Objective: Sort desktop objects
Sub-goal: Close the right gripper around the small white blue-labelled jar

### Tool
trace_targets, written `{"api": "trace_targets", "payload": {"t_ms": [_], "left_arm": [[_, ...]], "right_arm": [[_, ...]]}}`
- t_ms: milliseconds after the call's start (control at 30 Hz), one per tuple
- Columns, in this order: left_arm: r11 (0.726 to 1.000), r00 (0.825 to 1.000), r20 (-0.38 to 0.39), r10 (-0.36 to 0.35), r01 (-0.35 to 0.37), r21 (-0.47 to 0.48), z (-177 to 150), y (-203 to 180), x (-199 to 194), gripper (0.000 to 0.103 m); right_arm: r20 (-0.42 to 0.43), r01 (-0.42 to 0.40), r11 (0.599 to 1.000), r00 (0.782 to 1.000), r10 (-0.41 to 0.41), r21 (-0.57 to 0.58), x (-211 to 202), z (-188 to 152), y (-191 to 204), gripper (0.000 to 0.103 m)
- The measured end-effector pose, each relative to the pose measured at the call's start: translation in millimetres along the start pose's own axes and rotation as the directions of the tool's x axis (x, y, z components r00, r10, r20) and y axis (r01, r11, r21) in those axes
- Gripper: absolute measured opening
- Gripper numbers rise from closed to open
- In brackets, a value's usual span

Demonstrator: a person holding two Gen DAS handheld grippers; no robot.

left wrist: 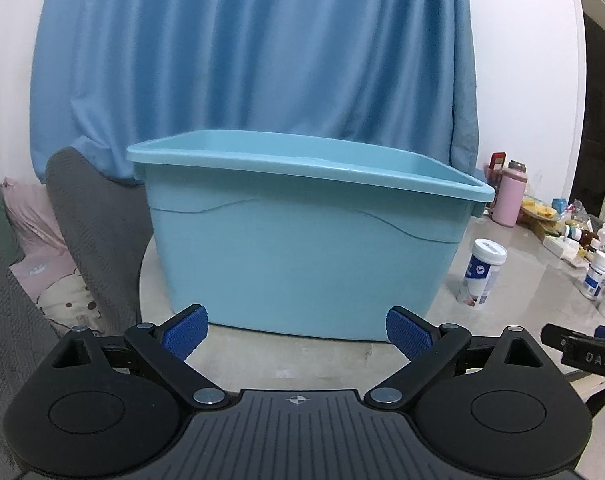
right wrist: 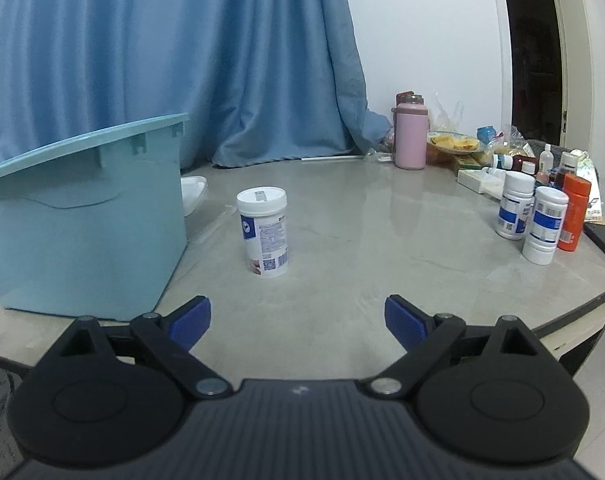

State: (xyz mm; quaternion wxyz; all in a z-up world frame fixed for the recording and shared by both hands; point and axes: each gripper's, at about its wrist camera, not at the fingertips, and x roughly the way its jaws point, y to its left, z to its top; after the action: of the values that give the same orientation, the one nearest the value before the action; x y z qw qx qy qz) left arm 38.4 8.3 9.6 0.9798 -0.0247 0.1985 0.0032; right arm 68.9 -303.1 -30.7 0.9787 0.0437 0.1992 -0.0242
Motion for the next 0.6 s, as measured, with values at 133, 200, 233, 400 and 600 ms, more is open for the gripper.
{"api": "trace_targets", "payload": {"t_ms": [133, 200, 233, 400, 600], "left_arm": [[1.000, 1.000, -0.018, 0.007, -0.007, -0.004, 1, 0, 11, 0.097], [1.000, 1.000, -0.021, 0.009, -0.009, -0.014, 2, 0, 15, 0.097], [1.000, 1.000, -0.021, 0.010, -0.011, -0.017, 3, 0, 17, 0.097], [1.000, 1.000, -0.027, 0.007, -0.007, -0.004, 6, -3, 26, 0.097], [0.999, 0.999, -0.025, 0.019, -0.019, 0.029, 9, -6, 36, 0.097]], "right_arm": [[-0.009, -0.005, 1.000, 1.000, 0.005, -0.008, 17, 4, 1, 0.094], [-0.015, -0.010, 1.000, 1.000, 0.009, -0.013, 26, 6, 2, 0.094], [-0.019, -0.012, 1.000, 1.000, 0.012, -0.017, 31, 7, 2, 0.094], [-0.030, -0.026, 0.999, 0.999, 0.025, -0.019, 54, 12, 8, 0.094], [-0.046, -0.044, 0.999, 0.998, 0.043, -0.031, 89, 19, 15, 0.094]]}}
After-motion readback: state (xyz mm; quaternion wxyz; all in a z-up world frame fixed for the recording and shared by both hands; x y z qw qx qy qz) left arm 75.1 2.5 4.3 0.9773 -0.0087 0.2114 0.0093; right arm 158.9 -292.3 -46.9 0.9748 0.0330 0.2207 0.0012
